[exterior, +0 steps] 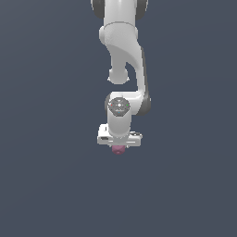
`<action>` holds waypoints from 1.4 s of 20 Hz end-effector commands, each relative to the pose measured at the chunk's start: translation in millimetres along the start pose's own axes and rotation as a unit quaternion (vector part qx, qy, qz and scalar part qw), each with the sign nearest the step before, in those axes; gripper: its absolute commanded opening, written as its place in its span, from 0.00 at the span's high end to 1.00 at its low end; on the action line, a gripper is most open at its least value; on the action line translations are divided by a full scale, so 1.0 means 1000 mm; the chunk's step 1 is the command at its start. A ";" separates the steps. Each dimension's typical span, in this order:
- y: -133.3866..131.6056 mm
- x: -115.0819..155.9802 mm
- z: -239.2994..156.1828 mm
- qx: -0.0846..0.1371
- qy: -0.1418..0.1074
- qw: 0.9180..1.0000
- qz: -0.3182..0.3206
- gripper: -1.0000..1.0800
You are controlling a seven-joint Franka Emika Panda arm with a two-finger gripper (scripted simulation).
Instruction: Pick up the object and move it to a goal position.
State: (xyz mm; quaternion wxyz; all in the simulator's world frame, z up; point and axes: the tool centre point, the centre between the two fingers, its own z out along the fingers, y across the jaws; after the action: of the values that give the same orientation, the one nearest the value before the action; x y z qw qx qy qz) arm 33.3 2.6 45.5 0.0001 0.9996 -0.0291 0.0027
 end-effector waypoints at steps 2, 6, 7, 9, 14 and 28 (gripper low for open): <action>0.003 0.007 -0.016 0.000 0.009 1.000 0.002 1.00; 0.008 0.019 -0.049 0.000 0.026 1.000 0.006 1.00; 0.010 0.022 -0.060 0.000 0.031 0.999 0.008 1.00; 0.014 0.031 -0.085 0.000 0.044 0.999 0.011 1.00; 0.028 0.053 -0.171 0.000 0.087 0.996 0.022 1.00; 0.066 0.077 -0.405 0.000 0.200 0.978 0.050 1.00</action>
State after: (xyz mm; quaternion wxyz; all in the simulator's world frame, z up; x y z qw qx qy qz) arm 104.8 -64.7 432.9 0.0057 0.9778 -0.0765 0.1948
